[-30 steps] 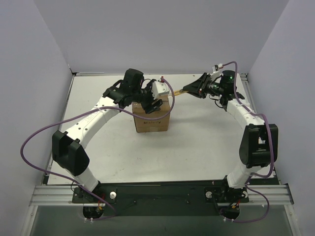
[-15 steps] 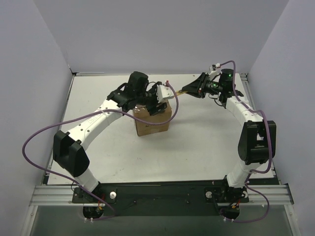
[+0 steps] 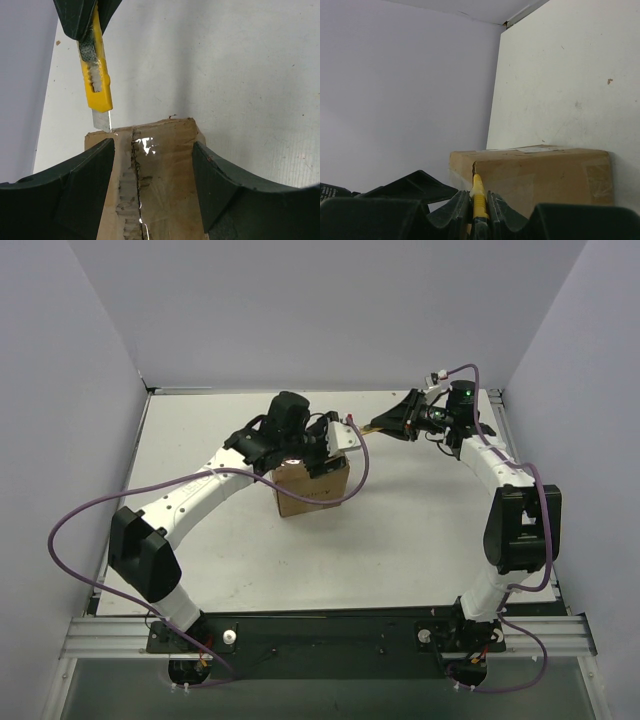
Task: Unpack the express box
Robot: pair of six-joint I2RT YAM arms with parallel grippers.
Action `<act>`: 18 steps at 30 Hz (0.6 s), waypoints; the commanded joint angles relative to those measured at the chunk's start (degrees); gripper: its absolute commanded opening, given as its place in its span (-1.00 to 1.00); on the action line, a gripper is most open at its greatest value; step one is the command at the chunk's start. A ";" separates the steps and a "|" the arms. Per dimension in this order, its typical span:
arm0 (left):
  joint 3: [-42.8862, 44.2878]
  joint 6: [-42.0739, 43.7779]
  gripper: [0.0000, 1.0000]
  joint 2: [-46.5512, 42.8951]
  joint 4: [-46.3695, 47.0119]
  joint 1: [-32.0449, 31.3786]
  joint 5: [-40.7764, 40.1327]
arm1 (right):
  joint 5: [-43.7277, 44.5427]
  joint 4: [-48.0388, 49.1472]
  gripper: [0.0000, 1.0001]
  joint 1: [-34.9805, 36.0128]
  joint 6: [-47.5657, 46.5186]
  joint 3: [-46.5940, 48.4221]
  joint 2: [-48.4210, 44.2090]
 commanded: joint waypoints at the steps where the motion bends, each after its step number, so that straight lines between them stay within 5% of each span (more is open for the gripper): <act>1: -0.39 2.72 0.45 -1.07 -0.34 1.45 -3.05 | -4.59 -0.61 -1.00 -0.14 -1.46 1.45 -0.40; 18: -2.49 4.04 0.44 -2.12 -1.31 2.16 -3.57 | -8.90 -4.91 -1.00 0.91 -4.27 3.30 0.65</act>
